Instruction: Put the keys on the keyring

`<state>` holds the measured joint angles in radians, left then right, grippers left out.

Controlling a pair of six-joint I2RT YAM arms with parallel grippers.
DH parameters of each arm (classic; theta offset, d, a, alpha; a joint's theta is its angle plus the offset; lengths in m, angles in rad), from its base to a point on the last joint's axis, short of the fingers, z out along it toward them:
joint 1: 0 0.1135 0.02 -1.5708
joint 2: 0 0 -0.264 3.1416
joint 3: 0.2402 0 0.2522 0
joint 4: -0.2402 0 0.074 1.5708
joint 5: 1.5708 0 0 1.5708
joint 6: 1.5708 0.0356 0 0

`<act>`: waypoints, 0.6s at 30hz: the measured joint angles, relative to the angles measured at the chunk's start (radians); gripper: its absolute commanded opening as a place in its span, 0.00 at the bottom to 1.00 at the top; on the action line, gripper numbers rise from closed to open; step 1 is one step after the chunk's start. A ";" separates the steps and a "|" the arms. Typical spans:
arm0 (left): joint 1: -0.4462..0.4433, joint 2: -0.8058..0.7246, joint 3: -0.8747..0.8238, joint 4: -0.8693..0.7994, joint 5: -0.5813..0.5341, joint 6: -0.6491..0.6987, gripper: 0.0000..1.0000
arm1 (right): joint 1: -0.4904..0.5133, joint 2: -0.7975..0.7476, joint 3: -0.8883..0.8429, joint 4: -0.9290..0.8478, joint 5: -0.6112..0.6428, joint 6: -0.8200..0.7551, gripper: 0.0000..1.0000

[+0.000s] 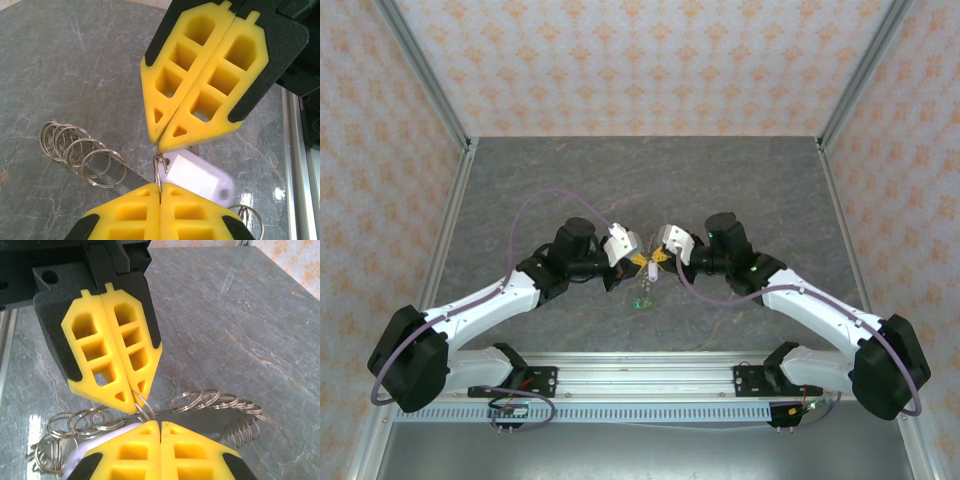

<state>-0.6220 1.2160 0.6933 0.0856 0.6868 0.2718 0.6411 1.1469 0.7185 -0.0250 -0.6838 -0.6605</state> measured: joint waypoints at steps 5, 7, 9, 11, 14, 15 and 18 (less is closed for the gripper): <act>0.000 0.002 0.000 0.000 0.012 0.013 0.00 | 0.000 0.000 0.002 -0.032 0.001 -0.022 0.00; 0.000 0.003 0.000 -0.003 0.013 0.016 0.00 | 0.000 0.000 0.002 -0.040 0.001 -0.025 0.00; 0.000 0.003 0.000 -0.003 0.013 0.018 0.00 | 0.000 0.000 0.002 -0.044 0.001 -0.026 0.02; 0.000 0.003 0.000 -0.003 0.013 0.018 0.00 | 0.000 -0.002 0.002 -0.048 0.001 -0.029 0.01; -0.002 0.003 0.000 -0.003 0.016 0.018 0.00 | 0.002 -0.007 0.002 -0.051 0.005 -0.033 0.01; -0.003 0.003 0.000 -0.002 0.016 0.018 0.00 | 0.002 -0.009 0.002 -0.053 0.007 -0.033 0.01; -0.005 0.003 0.000 -0.001 0.020 0.017 0.00 | 0.002 -0.012 0.001 -0.053 0.007 -0.027 0.04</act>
<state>-0.6270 1.2186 0.6933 0.0845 0.7067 0.2890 0.6434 1.1347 0.7193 -0.0780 -0.6765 -0.6876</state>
